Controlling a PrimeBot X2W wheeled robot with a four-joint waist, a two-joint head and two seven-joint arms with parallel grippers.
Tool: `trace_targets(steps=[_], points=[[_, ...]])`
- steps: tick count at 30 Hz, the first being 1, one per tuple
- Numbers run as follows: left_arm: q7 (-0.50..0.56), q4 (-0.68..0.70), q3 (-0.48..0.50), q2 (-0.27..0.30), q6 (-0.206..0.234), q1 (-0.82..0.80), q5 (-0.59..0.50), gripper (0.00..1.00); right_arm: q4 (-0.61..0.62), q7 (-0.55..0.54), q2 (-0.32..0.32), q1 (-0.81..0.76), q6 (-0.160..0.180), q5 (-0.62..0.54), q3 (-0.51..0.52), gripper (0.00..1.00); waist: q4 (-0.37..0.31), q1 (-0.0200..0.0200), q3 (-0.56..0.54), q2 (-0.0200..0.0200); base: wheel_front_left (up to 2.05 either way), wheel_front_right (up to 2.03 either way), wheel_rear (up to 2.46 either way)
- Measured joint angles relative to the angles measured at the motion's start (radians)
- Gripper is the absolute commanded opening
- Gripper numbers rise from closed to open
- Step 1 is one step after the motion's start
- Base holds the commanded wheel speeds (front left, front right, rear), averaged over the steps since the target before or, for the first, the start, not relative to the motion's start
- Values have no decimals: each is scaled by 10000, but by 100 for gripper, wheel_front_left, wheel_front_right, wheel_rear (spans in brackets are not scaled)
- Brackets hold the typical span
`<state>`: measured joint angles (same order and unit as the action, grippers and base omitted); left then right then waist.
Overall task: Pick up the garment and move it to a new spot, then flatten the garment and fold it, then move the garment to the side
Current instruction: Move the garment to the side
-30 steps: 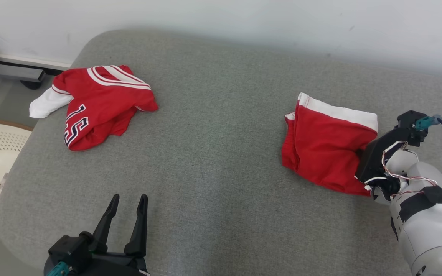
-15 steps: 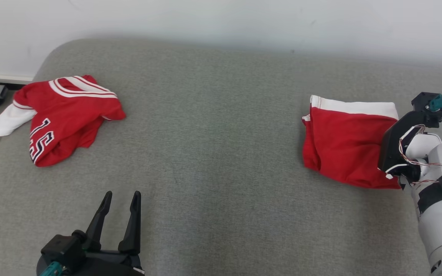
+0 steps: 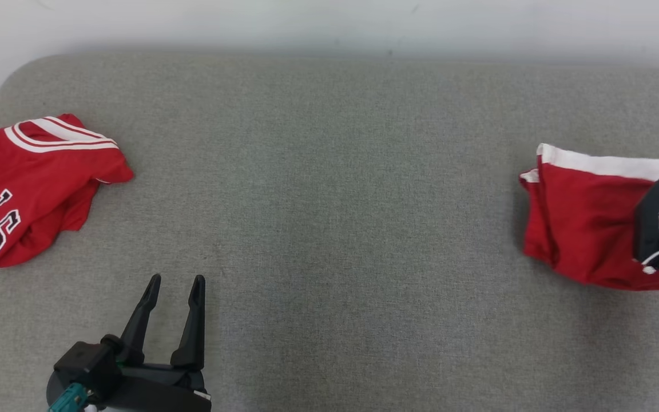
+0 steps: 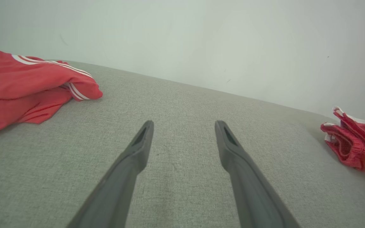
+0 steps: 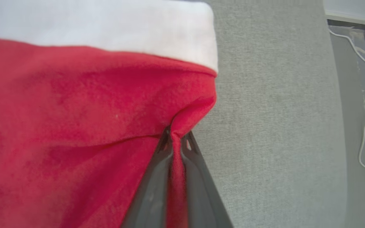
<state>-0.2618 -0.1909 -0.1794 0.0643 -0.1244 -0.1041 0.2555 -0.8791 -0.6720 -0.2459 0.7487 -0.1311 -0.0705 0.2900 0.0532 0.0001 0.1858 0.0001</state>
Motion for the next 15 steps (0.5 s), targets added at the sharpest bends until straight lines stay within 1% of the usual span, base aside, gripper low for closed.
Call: trace_targets(steps=[5,11,15], points=[[0,4,-59,17,-4,-106,-15,100,696,81,-736,-174,0,-104,-301,0,-97,0,239,0,0,0,0],[0,-13,-245,75,-8,-242,-19,100,993,713,-1292,-233,0,-395,290,0,82,0,433,0,0,0,0],[0,-15,-272,98,-12,-285,-21,100,1037,1189,-1509,-328,0,-997,704,0,297,0,541,0,0,0,0]])
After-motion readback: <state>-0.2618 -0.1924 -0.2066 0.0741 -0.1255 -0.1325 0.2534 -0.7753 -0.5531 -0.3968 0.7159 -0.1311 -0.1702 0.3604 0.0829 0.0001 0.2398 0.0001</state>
